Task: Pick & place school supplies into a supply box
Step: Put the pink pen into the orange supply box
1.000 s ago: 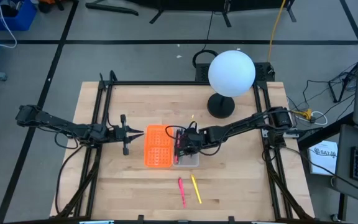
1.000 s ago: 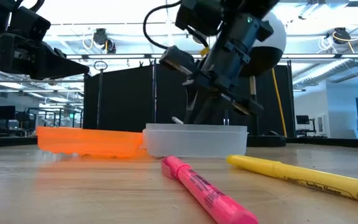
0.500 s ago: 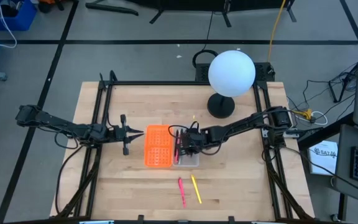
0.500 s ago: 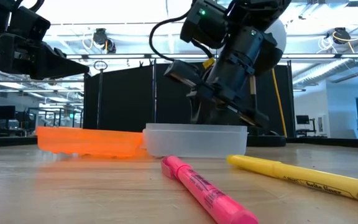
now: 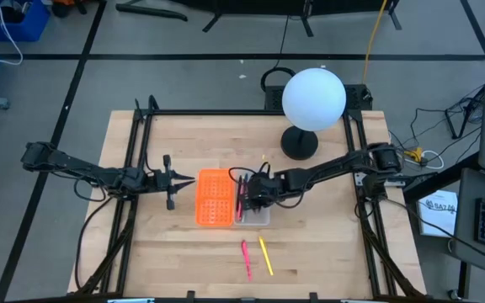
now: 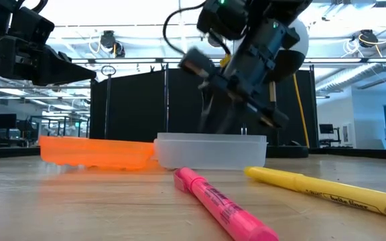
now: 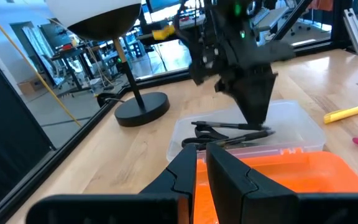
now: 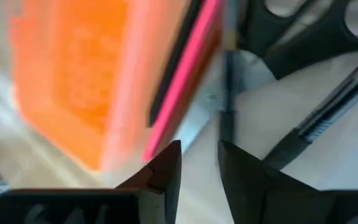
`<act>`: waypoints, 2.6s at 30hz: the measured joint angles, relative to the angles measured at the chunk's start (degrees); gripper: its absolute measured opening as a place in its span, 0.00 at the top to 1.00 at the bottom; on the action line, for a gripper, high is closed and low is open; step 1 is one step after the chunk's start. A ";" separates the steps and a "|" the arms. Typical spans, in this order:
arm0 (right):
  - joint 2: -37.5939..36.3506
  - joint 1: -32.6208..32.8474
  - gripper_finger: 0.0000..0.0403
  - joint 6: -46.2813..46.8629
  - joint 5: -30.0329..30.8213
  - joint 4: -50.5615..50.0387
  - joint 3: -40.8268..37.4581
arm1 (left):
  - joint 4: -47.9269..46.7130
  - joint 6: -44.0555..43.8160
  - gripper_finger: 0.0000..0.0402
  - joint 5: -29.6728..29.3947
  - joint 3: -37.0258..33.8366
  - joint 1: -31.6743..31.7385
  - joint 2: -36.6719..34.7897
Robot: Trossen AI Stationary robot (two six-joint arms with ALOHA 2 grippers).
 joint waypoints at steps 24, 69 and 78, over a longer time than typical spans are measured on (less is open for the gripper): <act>-21.40 9.21 0.99 -35.06 19.86 10.13 -16.64 | 7.59 3.49 0.88 -0.46 0.02 -0.01 -0.01; -71.34 7.83 1.00 -75.81 14.10 30.76 -56.35 | -2.80 -21.74 0.88 -13.61 0.02 -0.01 0.01; -71.80 8.37 1.00 -76.00 10.78 43.46 -65.61 | -5.20 -36.20 0.89 -16.52 0.04 0.03 -0.01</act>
